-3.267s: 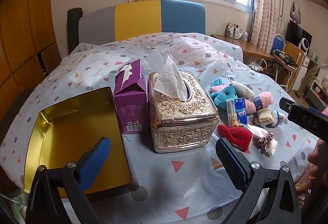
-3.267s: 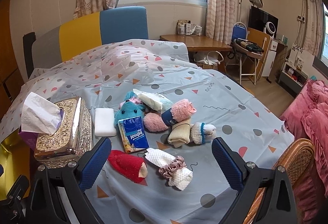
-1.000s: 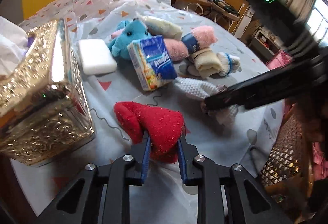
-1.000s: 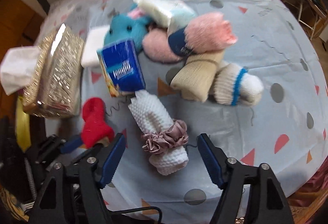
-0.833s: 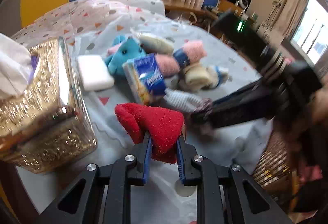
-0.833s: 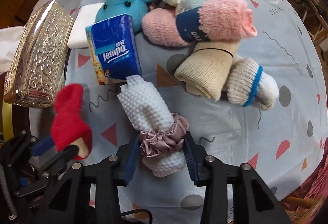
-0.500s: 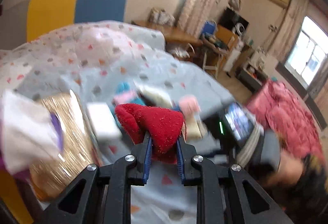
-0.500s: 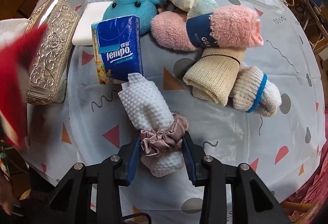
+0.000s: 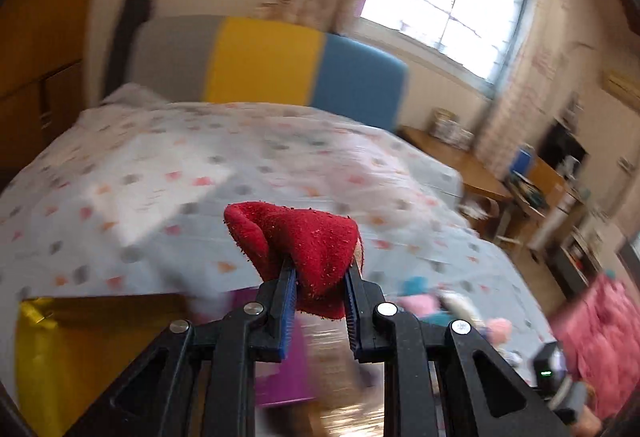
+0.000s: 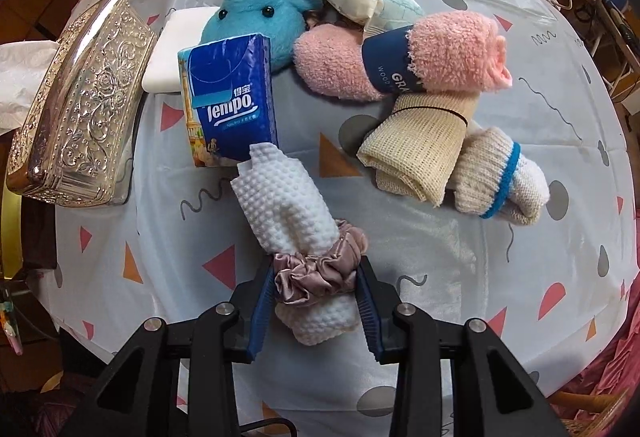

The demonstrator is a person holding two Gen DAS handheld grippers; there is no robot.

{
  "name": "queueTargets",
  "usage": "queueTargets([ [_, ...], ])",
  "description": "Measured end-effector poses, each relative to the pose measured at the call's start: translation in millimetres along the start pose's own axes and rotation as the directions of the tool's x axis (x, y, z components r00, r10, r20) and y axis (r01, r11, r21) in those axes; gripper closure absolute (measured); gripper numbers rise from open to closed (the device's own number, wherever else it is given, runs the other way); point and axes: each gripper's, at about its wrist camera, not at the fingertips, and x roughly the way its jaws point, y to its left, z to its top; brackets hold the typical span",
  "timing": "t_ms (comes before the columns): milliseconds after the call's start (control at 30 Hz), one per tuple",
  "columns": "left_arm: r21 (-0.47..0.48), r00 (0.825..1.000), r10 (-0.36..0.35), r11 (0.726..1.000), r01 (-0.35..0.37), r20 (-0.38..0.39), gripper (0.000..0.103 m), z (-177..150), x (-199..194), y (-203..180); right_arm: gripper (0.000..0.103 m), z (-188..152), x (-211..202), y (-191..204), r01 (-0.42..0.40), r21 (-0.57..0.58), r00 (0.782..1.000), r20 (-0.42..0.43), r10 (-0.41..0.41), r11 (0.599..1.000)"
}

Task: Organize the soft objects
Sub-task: 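Carry red hat into gold tray and open left gripper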

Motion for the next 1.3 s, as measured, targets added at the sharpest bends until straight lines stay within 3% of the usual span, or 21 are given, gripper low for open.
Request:
queueTargets([
  [133,-0.080,0.997,0.076,0.994,-0.077,-0.017,0.082,-30,-13,59,0.065,-1,-4,-1,0.005,-0.008,1.000,-0.002,-0.005,1.000],
  [267,-0.139,0.986,0.138,0.979,-0.151,-0.098,0.081,-71,-6,101,0.065,-2,-3,3,0.017,-0.021,1.000,-0.003,-0.017,1.000],
  [367,-0.175,0.975,0.141,0.970,-0.171,-0.171,0.081,-99,9,119,0.065,-2,-3,6,0.026,-0.026,1.000,-0.003,-0.026,0.999],
  [467,-0.158,0.964,0.149,0.970,-0.186,-0.221,0.079,-109,24,121,0.065,-4,-3,9,0.031,-0.031,1.000,-0.001,-0.031,0.999],
  [567,-0.178,0.963,0.147,0.966,-0.189,-0.225,0.065,-112,27,121,0.065,-5,-3,13,0.042,-0.042,0.999,0.000,-0.042,0.998],
  [600,-0.187,0.964,0.155,0.962,-0.197,-0.216,0.049,-114,25,121,0.065,-5,-3,14,0.044,-0.045,0.999,0.001,-0.044,0.998],
  [633,-0.192,0.965,0.168,0.959,-0.207,-0.204,0.040,-113,22,121,0.065,-6,-3,16,0.047,-0.049,0.999,0.001,-0.047,0.998],
  [767,-0.188,0.967,0.181,0.959,-0.214,-0.177,0.038,-115,5,119,0.066,-8,-2,24,0.048,-0.073,0.999,0.007,-0.047,0.996],
  [900,-0.188,0.963,0.204,0.953,-0.236,-0.174,0.031,-124,-13,117,0.066,-14,-13,34,0.011,-0.106,0.999,0.053,-0.006,0.994],
  [1067,-0.147,0.960,0.230,0.956,-0.254,-0.162,0.031,-138,-28,111,0.066,-27,-29,42,-0.033,-0.106,0.994,0.098,0.044,0.994],
  [1300,-0.104,0.958,0.236,0.961,-0.254,-0.162,0.028,-152,-43,101,0.067,-44,-66,44,-0.075,-0.070,0.976,0.198,0.088,0.995],
])
